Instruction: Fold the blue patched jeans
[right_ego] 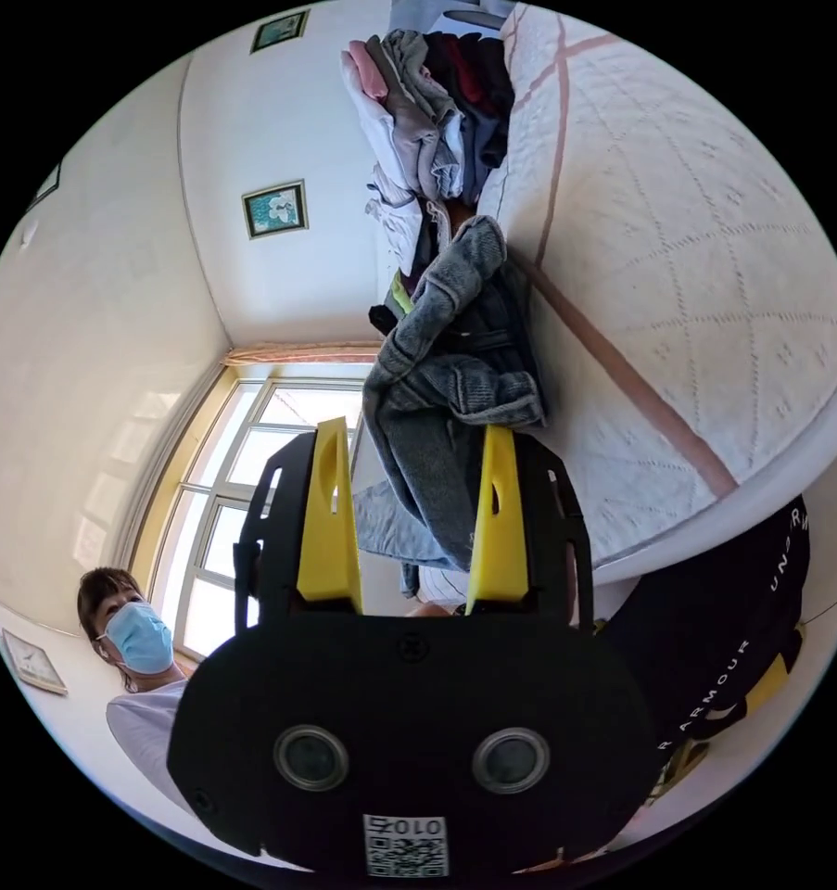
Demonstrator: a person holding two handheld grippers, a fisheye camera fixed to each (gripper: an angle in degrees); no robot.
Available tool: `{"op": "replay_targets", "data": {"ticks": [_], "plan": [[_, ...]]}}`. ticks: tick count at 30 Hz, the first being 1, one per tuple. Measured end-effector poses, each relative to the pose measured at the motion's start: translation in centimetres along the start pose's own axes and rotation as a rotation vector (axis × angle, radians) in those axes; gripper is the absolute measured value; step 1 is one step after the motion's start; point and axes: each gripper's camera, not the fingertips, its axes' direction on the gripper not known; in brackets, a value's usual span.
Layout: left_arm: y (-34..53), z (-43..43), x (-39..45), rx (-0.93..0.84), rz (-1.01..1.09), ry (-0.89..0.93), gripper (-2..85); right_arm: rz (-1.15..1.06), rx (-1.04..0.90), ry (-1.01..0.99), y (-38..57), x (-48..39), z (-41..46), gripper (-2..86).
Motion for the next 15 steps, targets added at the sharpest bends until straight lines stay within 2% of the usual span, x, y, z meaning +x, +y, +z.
{"op": "replay_targets", "data": {"ticks": [2,4,6,10,12,15], "plan": [[-0.9,-3.5,3.5,0.097,0.099,0.056,0.7,0.022,-0.005,0.022,-0.5,-0.1,0.6,17.3],[-1.5,-8.0,6.4,0.180,0.171,0.036,0.6,0.035,-0.033,0.065,-0.7,0.1,1.8,16.1],[-1.3,-10.4,7.1,0.187,0.186,0.002,0.5,0.050,-0.052,0.120,-0.6,0.3,3.3,14.7],[0.8,-14.0,5.8,0.174,0.116,-0.155,0.5,0.080,-0.012,0.155,0.3,0.9,4.5,10.7],[1.7,-14.5,4.1,0.171,0.066,-0.119,0.5,0.056,-0.002,0.191,0.0,0.0,4.7,8.6],[1.4,-14.0,2.7,0.129,0.005,-0.086,0.5,-0.123,-0.059,0.321,-1.8,-6.4,6.5,7.2]]}}
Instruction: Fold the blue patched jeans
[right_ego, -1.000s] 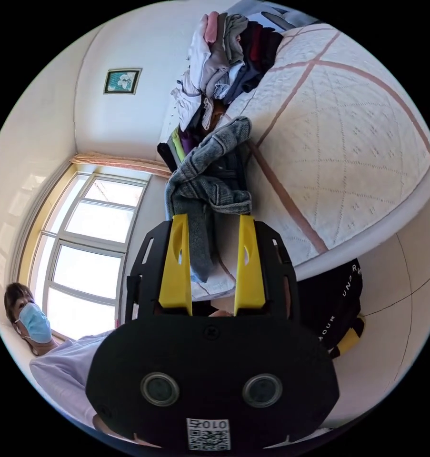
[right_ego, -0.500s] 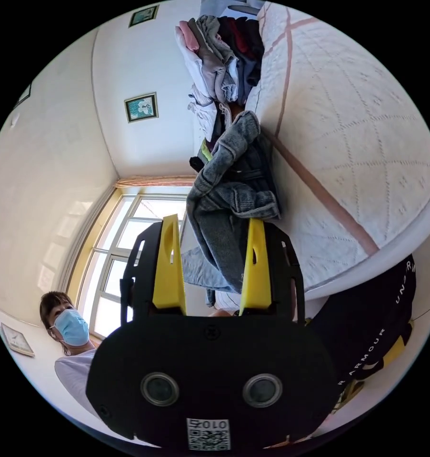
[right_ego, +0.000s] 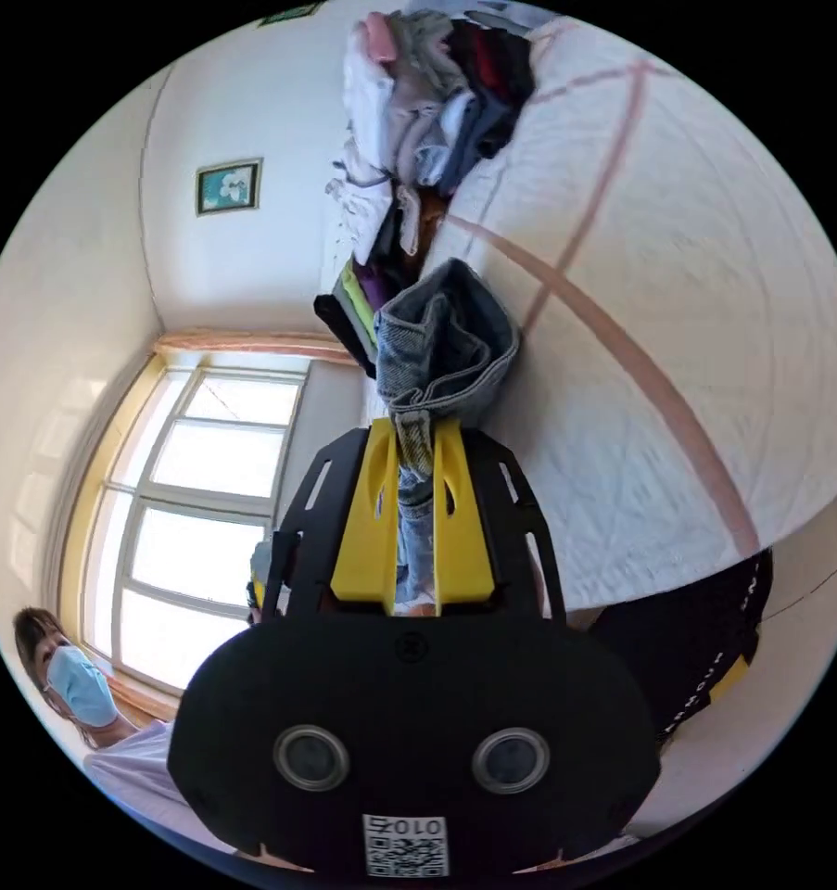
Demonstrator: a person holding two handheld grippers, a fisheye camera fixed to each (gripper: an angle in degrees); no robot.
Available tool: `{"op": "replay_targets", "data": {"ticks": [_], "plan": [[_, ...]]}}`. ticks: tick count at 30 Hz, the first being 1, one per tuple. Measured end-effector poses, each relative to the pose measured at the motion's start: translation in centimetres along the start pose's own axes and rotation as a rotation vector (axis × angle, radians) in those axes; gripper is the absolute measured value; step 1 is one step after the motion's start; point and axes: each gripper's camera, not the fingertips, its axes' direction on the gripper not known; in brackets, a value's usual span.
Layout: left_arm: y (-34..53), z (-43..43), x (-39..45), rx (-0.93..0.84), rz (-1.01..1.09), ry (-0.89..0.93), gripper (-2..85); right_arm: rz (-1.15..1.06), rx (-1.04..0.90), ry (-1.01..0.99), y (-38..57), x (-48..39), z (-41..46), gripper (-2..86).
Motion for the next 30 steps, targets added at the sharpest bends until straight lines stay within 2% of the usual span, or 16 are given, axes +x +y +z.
{"op": "replay_targets", "data": {"ticks": [3,8,13,16,18,19,20,23,30], "plan": [[-2.4,0.9,1.9,-0.007,0.063,0.012,0.5,-0.194,-0.024,0.083,-3.5,-7.3,-0.6,6.8],[-4.9,-0.6,4.0,0.095,0.112,0.103,0.5,-0.370,0.175,-0.018,-3.6,-12.6,-7.9,6.7],[-0.6,-2.4,-2.0,0.015,-0.022,-0.018,0.8,-0.224,0.165,-0.095,-0.6,-5.5,-10.9,6.6],[5.6,-1.6,-8.3,-0.063,-0.150,-0.108,1.1,-0.099,0.073,0.006,1.8,1.1,-8.4,6.3],[9.8,-1.0,-12.9,-0.130,-0.264,-0.177,1.3,0.098,-0.050,0.056,3.1,6.5,-6.3,6.2],[12.5,-0.9,-15.6,-0.159,-0.360,-0.215,1.5,0.113,-0.033,0.051,4.4,8.3,-5.7,6.2],[13.6,-1.0,-16.6,-0.168,-0.405,-0.232,1.5,0.100,0.017,-0.036,5.4,8.9,-5.8,6.1],[15.8,-1.3,-17.1,-0.143,-0.348,-0.279,1.8,0.072,0.037,0.002,5.8,7.8,-5.4,6.0],[12.9,2.5,-13.4,-0.224,-0.113,-0.296,3.4,-0.030,0.001,0.133,5.7,3.3,-4.5,6.1]]}}
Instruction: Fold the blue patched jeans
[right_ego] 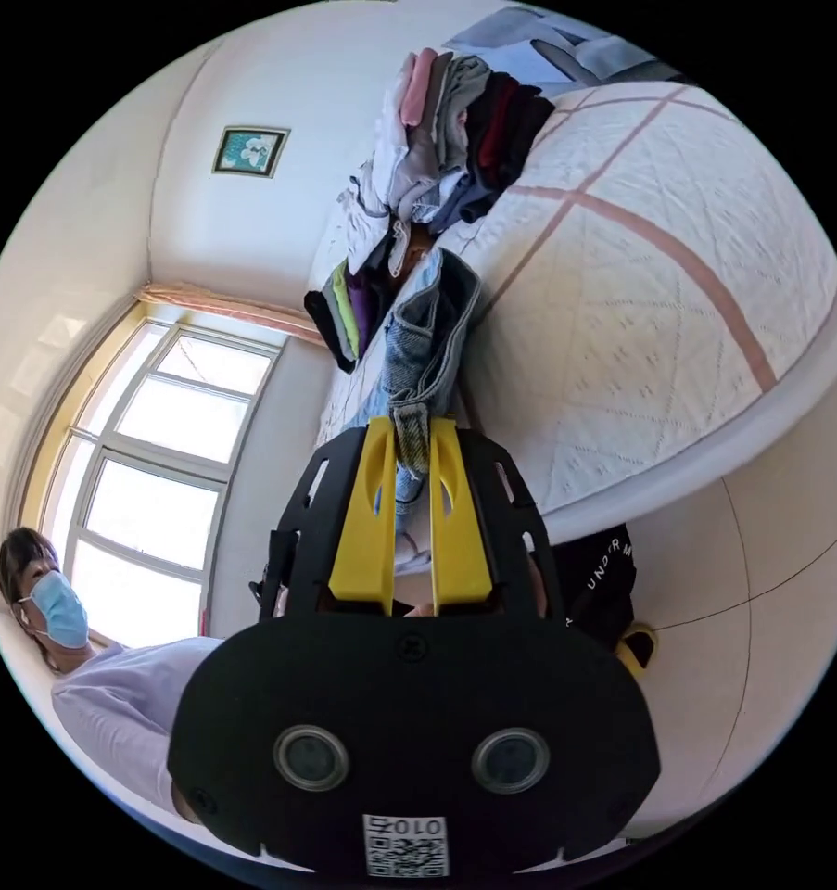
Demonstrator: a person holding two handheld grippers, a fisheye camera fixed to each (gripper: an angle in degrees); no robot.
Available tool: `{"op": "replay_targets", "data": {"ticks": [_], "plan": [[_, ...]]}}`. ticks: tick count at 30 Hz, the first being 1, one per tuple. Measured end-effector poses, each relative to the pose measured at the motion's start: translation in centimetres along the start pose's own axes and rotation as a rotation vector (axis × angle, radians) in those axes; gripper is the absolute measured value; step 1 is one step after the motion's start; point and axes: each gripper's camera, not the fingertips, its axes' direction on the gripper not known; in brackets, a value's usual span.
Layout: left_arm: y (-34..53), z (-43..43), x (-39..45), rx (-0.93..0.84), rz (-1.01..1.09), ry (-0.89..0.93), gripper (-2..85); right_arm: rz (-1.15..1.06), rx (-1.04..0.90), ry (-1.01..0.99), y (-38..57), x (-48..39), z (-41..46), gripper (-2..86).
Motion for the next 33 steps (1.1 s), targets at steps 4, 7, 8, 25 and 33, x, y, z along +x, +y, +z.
{"op": "replay_targets", "data": {"ticks": [4,7,8,25,33], "plan": [[1.6,1.4,-2.2,-0.104,-0.180,-0.205,5.0,0.051,0.009,0.142,1.7,1.0,0.1,8.1],[4.0,0.0,-2.2,-0.061,-0.187,-0.247,5.5,0.048,0.110,0.139,3.7,0.0,-2.3,8.5],[4.3,-0.3,-1.7,-0.056,-0.165,-0.268,5.5,0.011,0.152,0.170,4.4,-1.2,-3.2,8.7],[14.2,11.3,15.9,-0.375,0.530,-0.382,8.4,0.061,-0.012,0.179,5.6,-4.8,5.2,6.5],[13.1,10.9,12.6,-0.354,0.304,-0.093,10.7,-0.235,0.066,-0.007,4.0,-15.1,2.4,5.5]]}}
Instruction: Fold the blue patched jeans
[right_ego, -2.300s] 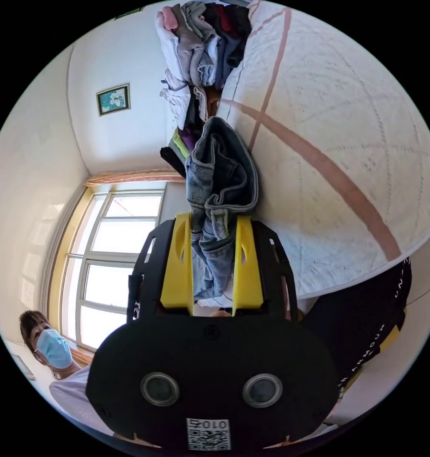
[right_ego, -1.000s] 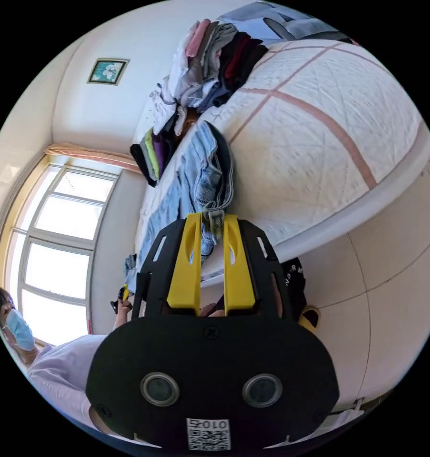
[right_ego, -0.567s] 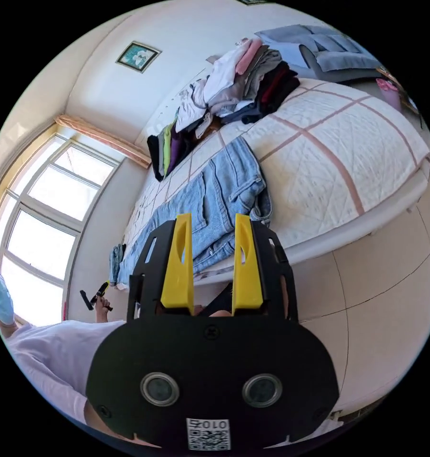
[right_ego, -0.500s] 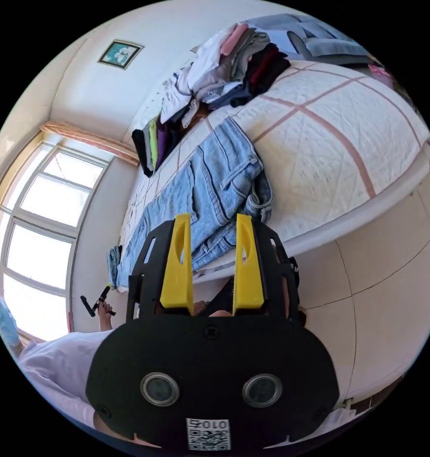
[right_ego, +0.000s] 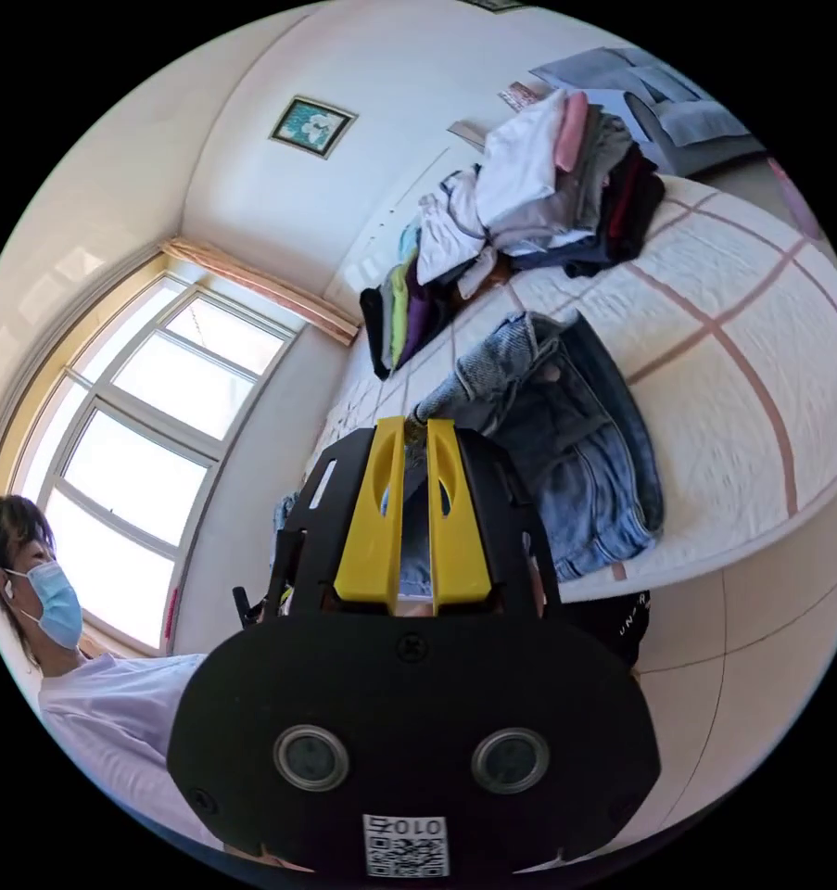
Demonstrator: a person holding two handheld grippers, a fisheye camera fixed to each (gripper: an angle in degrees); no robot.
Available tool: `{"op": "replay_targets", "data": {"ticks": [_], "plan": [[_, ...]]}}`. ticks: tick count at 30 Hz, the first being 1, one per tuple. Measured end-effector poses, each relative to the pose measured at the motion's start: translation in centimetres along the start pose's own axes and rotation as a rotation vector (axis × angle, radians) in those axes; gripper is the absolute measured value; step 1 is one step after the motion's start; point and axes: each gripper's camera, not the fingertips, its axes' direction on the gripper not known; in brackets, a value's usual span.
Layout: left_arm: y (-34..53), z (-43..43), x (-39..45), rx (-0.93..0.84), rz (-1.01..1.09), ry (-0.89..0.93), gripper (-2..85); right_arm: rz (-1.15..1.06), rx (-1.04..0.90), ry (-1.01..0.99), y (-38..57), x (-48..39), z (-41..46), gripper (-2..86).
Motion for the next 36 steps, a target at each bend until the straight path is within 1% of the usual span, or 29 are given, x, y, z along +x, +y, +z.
{"op": "replay_targets", "data": {"ticks": [1,6,8,10,12,17,21,23,24,26,27,28,29,31,32,33,34,35,36], "plan": [[-0.2,0.3,-0.4,-0.002,-0.017,0.057,10.9,-0.037,0.007,-0.004,-0.8,-1.3,0.1,5.5],[0.1,2.2,-1.9,-0.070,-0.079,0.112,11.6,-0.079,0.060,-0.036,-2.6,-4.0,0.8,5.4],[0.4,2.7,-2.8,-0.065,-0.119,0.144,11.7,-0.083,0.083,-0.059,-3.0,-4.7,0.9,5.4],[0.6,3.1,-4.6,-0.020,-0.198,0.216,11.6,-0.086,0.087,-0.065,-3.1,-5.1,1.0,5.4],[0.5,3.5,-5.9,0.002,-0.249,0.245,11.5,-0.086,0.087,-0.057,-3.0,-5.3,0.9,5.4],[-0.7,4.3,-7.8,0.017,-0.298,0.228,10.1,-0.075,0.095,-0.040,-1.3,-5.1,-0.2,5.4],[-1.2,3.2,-8.9,0.147,-0.363,0.202,5.4,-0.062,0.086,-0.001,0.7,-4.2,-1.0,5.4],[-1.6,2.3,-8.5,0.199,-0.317,0.217,3.0,-0.044,0.084,0.056,2.5,-3.3,-1.5,5.4],[-2.2,1.4,-7.5,0.222,-0.267,0.177,1.9,-0.036,0.082,0.067,2.9,-3.0,-1.6,5.4],[-3.9,0.0,-5.4,0.215,-0.168,0.100,1.0,-0.014,0.054,0.083,3.2,-2.0,-1.7,5.3],[-5.8,-0.7,-3.8,0.197,-0.081,0.051,0.7,-0.013,0.046,0.084,2.8,-1.9,-1.5,5.3],[-8.2,-1.2,-2.4,0.175,0.001,0.008,0.6,-0.014,0.035,0.086,1.6,-2.0,-1.1,5.3],[-9.6,-1.3,-1.7,0.164,0.037,-0.012,0.6,-0.047,0.028,0.092,-0.5,-2.7,-0.5,5.3],[-16.9,-1.3,1.3,0.140,0.194,-0.094,0.9,-0.124,0.034,0.100,-4.8,-4.4,1.0,5.3],[-19.1,-1.1,2.1,0.138,0.235,-0.117,1.1,-0.163,0.044,0.141,-8.3,-5.5,2.5,5.3],[-23.7,-0.5,3.8,0.133,0.322,-0.176,1.6,-0.179,0.046,0.176,-10.0,-5.9,3.4,5.3],[-28.2,0.8,5.1,0.098,0.375,-0.256,2.3,-0.192,0.030,0.266,-13.0,-6.5,5.6,5.4],[-30.4,1.6,5.2,0.057,0.347,-0.278,2.9,-0.128,-0.007,0.303,-15.2,-6.4,7.6,5.8],[-34.0,3.0,5.2,-0.049,0.271,-0.282,4.2,-0.121,-0.019,0.313,-15.8,-6.6,8.3,6.1]]}}
